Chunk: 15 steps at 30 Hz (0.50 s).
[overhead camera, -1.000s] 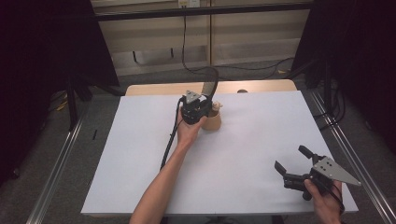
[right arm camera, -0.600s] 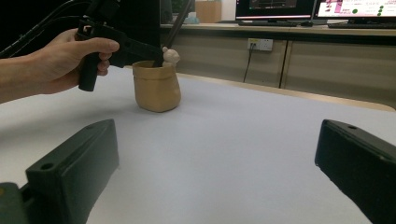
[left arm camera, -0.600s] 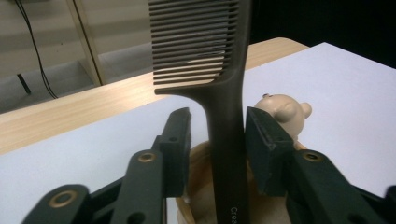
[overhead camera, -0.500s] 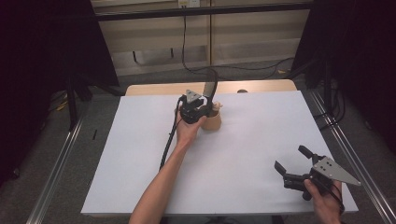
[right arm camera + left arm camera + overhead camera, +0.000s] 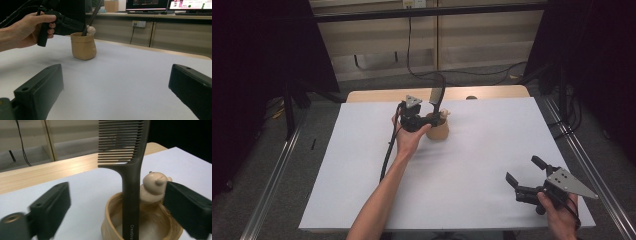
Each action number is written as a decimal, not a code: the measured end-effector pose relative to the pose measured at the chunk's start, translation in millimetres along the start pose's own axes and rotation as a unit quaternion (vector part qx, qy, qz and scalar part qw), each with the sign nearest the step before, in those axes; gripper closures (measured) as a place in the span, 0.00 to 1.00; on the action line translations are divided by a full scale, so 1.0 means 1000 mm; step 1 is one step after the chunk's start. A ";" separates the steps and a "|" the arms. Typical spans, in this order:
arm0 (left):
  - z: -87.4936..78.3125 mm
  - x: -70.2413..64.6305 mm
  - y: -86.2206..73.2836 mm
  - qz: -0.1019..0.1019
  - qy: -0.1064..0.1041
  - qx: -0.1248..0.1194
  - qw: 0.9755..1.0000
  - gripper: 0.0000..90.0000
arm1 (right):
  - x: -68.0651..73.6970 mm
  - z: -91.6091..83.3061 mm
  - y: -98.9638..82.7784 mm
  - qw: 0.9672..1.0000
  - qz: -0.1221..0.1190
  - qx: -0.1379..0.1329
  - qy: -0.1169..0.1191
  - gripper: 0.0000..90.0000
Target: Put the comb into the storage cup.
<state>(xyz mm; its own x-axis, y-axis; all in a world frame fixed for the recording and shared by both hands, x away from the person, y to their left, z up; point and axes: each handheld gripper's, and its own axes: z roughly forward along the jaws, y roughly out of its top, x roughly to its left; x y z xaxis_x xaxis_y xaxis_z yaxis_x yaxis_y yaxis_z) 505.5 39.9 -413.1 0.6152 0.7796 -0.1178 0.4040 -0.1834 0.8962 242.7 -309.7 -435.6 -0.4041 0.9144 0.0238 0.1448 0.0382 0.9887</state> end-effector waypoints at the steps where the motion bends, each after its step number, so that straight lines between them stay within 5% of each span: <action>1: -0.001 0.001 -0.001 0.008 0.003 0.001 1.000 0.05 | 0.000 0.000 0.000 1.000 0.001 0.000 0.000 0.00; 3: -0.004 0.001 -0.001 0.011 0.013 0.002 1.000 0.05 | 0.000 0.000 0.000 1.000 0.000 0.000 0.000 0.00; 9: -0.015 0.006 -0.001 -0.011 0.000 -0.024 1.000 0.04 | 0.000 0.000 0.000 1.000 0.000 -0.001 0.000 0.00; 15: -0.025 0.010 -0.002 0.019 0.005 -0.039 0.999 0.07 | 0.000 0.000 0.000 1.000 -0.002 0.000 -0.003 0.00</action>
<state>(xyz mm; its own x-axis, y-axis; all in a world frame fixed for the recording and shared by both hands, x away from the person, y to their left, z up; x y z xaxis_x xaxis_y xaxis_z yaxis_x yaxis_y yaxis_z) 493.5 63.0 -405.2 0.6225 0.7785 -0.0797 0.3266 -0.1659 0.9305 242.9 -309.3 -435.5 -0.3998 0.9164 0.0187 0.1429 0.0421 0.9888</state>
